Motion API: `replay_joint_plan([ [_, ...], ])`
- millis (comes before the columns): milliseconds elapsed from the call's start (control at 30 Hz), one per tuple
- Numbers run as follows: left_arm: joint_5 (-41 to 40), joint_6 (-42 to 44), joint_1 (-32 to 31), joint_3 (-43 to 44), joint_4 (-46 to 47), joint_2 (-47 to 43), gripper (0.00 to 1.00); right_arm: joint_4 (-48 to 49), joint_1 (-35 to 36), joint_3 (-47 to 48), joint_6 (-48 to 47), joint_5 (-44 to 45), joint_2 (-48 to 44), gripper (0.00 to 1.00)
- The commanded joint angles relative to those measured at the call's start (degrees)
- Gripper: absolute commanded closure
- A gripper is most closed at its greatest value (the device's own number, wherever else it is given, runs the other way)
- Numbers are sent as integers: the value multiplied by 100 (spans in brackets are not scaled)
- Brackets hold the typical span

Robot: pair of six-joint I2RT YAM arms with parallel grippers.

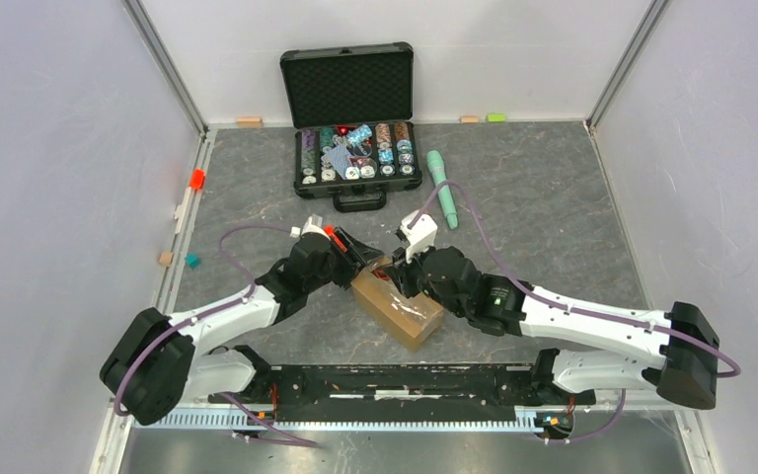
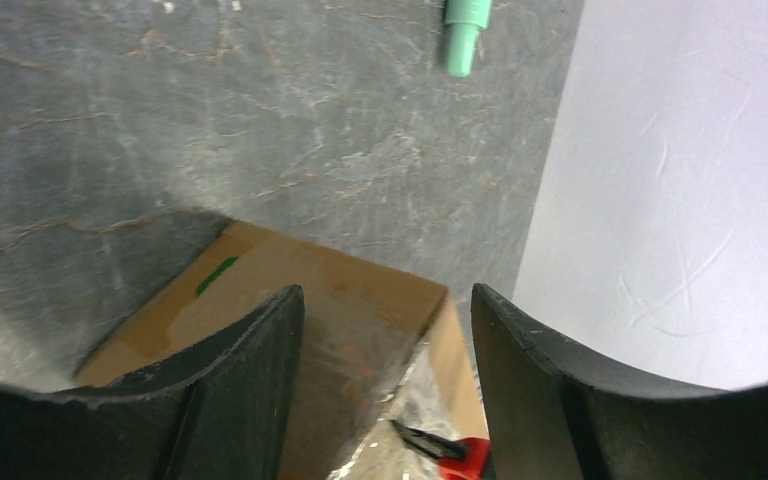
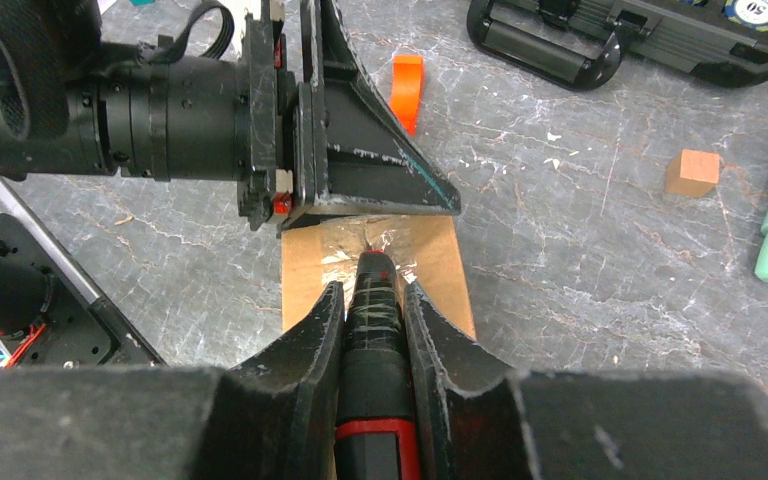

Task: Unpack the express box

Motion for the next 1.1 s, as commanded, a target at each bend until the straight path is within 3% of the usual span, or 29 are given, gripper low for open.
replay_joint_plan([
  [0, -169, 29, -20, -167, -447, -208, 30, -485, 200, 436, -153, 515, 309, 100],
  [200, 325, 1154, 659, 1142, -1825, -746, 26, -335, 245, 376, -48, 804, 334, 100],
  [300, 616, 1241, 728, 1667, -2080, -811, 25, -30, 243, 289, -47, 841, 281, 100],
  [533, 1137, 213, 425, 1046, -512, -472, 24, 307, 248, 284, -170, 740, 341, 100],
  [667, 985, -439, 119, 421, 617, -179, 22, 376, 249, 167, -144, 720, 298, 100],
  [800, 717, -777, -49, -58, 1158, 44, 22, 336, 258, 146, -105, 677, 288, 100],
  [967, -84, -486, -129, 32, -660, -119, 21, 19, 277, 428, -61, 617, 332, 100],
  [1067, -411, -473, -129, -142, -995, -189, 21, -293, 284, 642, -40, 599, 345, 100],
])
